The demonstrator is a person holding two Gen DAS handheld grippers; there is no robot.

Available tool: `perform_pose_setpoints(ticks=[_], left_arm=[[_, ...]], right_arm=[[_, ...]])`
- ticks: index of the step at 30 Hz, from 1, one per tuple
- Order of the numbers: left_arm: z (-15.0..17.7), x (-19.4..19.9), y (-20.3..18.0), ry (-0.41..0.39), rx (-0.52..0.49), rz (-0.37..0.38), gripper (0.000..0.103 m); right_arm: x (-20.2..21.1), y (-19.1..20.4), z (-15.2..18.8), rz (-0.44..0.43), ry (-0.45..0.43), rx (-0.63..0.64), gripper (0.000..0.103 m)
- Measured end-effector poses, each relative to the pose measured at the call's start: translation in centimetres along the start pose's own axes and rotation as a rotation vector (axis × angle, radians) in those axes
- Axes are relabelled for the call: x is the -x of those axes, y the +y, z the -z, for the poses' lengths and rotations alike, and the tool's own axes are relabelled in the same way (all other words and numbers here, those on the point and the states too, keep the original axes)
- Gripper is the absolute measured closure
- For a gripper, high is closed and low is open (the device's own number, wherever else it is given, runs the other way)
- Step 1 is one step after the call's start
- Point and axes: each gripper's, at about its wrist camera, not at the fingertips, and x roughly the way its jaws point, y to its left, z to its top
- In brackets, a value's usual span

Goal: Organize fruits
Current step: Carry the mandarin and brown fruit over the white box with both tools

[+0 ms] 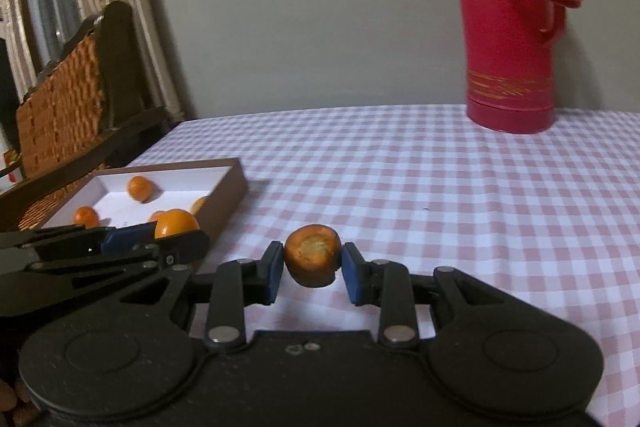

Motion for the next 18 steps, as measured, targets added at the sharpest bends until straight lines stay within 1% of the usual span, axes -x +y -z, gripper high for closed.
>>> perform_pose_setpoints(ticks=[10, 18], left_arm=[[0.3, 1.9, 4.4, -0.036, 0.059, -0.077, 0.072], [1.0, 2.8, 7.9, -0.046, 0.106, -0.151, 0.072]], right_arm=[[-0.5, 4.0, -0.5, -0.089, -0.039, 0.05, 0.08], [-1.4, 7.0, -0.7, -0.164, -0.072, 0.066, 0.08]])
